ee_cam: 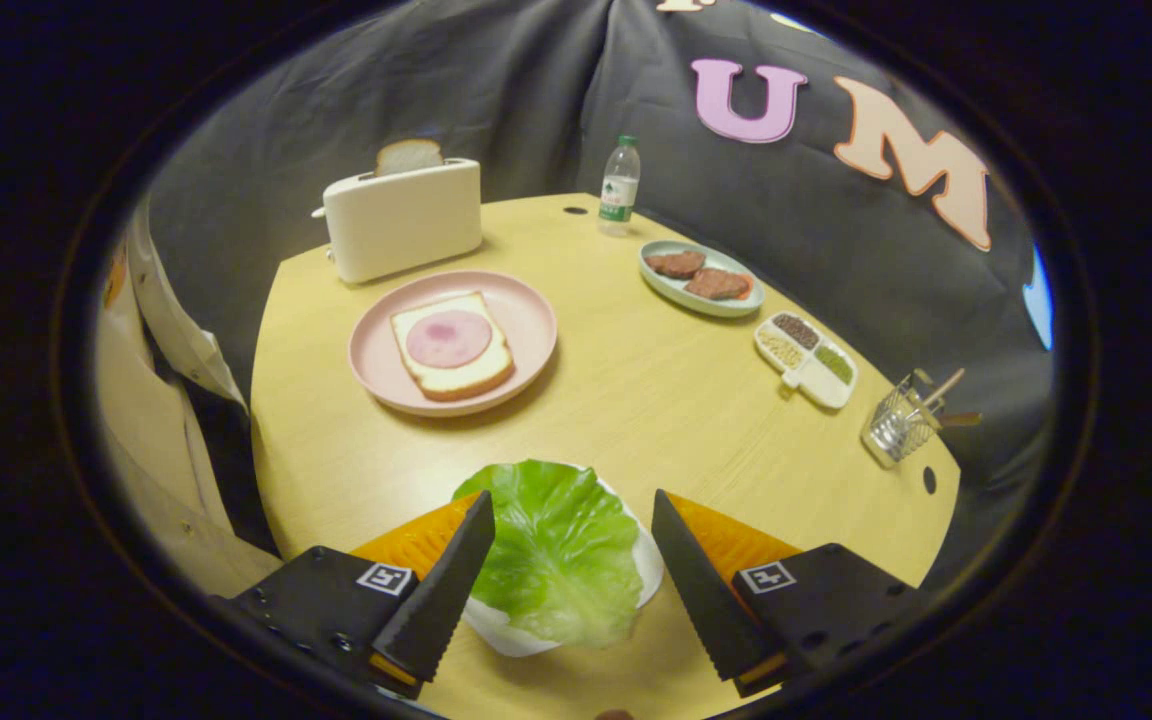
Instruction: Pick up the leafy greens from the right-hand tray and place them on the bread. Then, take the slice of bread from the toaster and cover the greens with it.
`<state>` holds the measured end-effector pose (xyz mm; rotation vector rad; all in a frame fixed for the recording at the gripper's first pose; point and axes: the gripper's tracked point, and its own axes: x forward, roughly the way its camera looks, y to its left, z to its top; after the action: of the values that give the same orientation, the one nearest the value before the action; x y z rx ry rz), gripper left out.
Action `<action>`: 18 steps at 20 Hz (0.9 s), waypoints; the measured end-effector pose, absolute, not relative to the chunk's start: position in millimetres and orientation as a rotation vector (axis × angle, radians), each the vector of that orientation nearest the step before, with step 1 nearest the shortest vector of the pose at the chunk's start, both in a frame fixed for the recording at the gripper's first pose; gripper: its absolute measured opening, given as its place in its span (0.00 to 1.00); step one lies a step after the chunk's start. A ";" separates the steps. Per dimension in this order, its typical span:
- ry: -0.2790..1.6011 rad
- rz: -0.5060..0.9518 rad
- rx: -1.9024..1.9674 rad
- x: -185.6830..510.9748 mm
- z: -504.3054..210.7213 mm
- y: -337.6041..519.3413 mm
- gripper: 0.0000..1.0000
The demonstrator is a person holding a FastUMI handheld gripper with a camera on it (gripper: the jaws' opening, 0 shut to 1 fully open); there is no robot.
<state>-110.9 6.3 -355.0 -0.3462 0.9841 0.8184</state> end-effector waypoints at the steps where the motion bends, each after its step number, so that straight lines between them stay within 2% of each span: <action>1: 0.995 0.824 -0.355 -112.3 -358.8 7.3 1.00; 11: 1.186 0.870 -0.413 -144.1 -405.5 0.2 1.00; 17: 1.251 0.861 -0.352 -148.0 -407.1 -0.8 0.99; 18: 1.257 0.856 -0.353 -149.1 -409.0 -0.3 0.91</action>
<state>-149.1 -0.3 -409.0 -0.3525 1.2567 0.8562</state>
